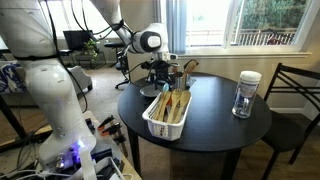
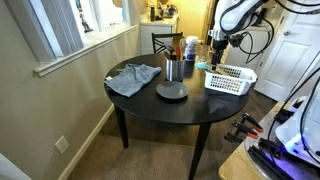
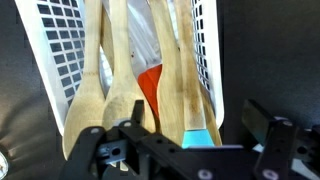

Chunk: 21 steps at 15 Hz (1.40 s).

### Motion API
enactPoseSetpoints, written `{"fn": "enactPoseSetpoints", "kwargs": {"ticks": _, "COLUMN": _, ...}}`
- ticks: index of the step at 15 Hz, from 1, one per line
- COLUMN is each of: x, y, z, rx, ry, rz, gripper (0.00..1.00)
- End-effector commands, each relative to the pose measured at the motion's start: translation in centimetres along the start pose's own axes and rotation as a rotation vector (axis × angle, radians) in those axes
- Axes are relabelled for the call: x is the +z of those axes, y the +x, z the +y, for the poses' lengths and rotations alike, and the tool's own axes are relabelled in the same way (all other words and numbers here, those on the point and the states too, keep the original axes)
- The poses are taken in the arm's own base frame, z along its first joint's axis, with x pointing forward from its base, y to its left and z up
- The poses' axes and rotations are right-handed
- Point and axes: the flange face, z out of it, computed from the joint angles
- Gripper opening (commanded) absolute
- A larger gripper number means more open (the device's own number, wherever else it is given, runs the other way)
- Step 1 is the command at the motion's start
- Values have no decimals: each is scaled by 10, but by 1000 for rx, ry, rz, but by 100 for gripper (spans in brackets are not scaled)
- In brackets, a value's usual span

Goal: Put the green ladle in the silver container.

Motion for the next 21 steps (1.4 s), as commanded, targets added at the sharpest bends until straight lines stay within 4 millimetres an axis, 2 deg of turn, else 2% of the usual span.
{"fn": "enactPoseSetpoints", "kwargs": {"ticks": 1, "x": 6, "y": 0, "z": -4, "rx": -18, "ry": -11, "rz": 31, "gripper": 100}}
{"fn": "enactPoseSetpoints", "kwargs": {"ticks": 9, "x": 12, "y": 9, "z": -13, "rx": -106, "ry": 17, "rz": 70, "gripper": 100}}
{"fn": "enactPoseSetpoints", "kwargs": {"ticks": 15, "x": 18, "y": 10, "z": -11, "rx": -143, "ry": 24, "rz": 63, "gripper": 100}}
{"fn": "enactPoseSetpoints", "kwargs": {"ticks": 17, "x": 18, "y": 9, "z": -11, "rx": -158, "ry": 32, "rz": 67, "gripper": 73}}
{"fn": "enactPoseSetpoints", "kwargs": {"ticks": 21, "x": 19, "y": 7, "z": -11, "rx": -208, "ry": 37, "rz": 89, "gripper": 47}}
